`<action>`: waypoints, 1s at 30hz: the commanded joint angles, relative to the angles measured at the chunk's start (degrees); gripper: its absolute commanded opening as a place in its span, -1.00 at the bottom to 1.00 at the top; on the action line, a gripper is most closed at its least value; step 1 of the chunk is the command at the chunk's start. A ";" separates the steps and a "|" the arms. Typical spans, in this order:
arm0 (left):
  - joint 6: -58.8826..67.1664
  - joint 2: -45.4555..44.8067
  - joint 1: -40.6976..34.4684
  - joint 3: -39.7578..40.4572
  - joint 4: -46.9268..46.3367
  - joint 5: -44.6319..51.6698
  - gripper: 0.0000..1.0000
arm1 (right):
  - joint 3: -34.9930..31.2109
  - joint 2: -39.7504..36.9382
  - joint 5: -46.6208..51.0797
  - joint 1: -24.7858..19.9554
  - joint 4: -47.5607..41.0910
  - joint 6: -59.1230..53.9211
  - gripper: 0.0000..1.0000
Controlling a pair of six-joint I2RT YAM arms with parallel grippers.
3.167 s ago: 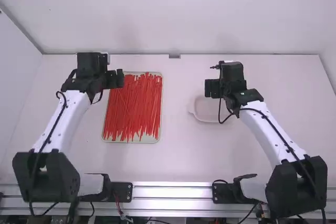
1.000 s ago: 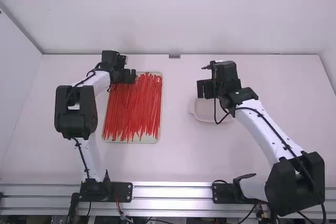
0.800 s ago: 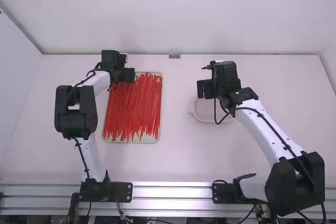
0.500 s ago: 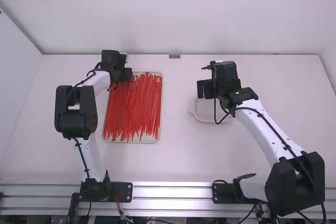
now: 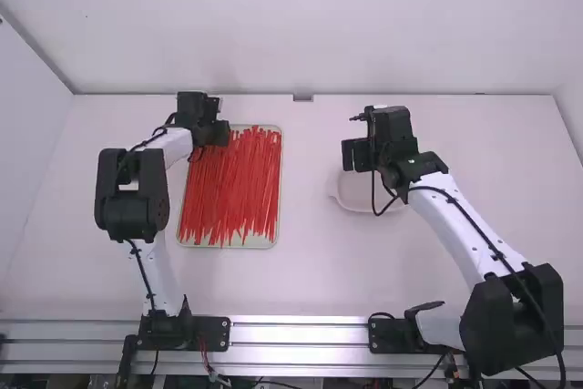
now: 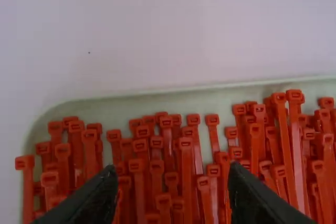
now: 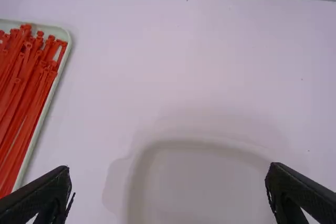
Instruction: Fasten the cable tie
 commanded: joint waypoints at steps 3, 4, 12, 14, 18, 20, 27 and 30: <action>0.35 0.66 -0.50 -0.74 -0.04 0.59 0.05 | 2.12 0.55 0.04 -0.09 -0.09 0.20 0.97; 0.39 0.66 -0.50 -0.74 -0.15 0.59 0.04 | 2.12 0.55 0.04 -0.07 -0.11 0.17 0.98; 0.33 0.66 -0.46 -0.90 -0.44 0.57 -0.36 | 2.12 0.55 0.04 -0.09 -0.11 0.17 0.98; 0.33 0.66 -0.52 -1.09 0.00 0.59 -0.35 | 2.12 0.55 0.02 -0.09 -0.22 0.17 0.98; 0.37 0.66 -0.50 -1.36 -0.02 0.39 -0.35 | 2.12 0.55 0.04 -0.09 -0.44 0.15 0.98; 0.33 0.98 -0.50 -1.38 0.00 0.44 -0.35 | 2.12 0.55 0.02 -0.09 -0.52 0.15 0.97; -0.57 3.37 -0.50 -1.36 1.25 0.57 -0.33 | 2.12 0.55 0.04 -0.09 -0.50 0.00 0.97; -0.52 4.31 -0.52 -1.36 1.29 0.28 -0.38 | 2.12 0.55 0.04 -0.07 -0.52 0.00 0.98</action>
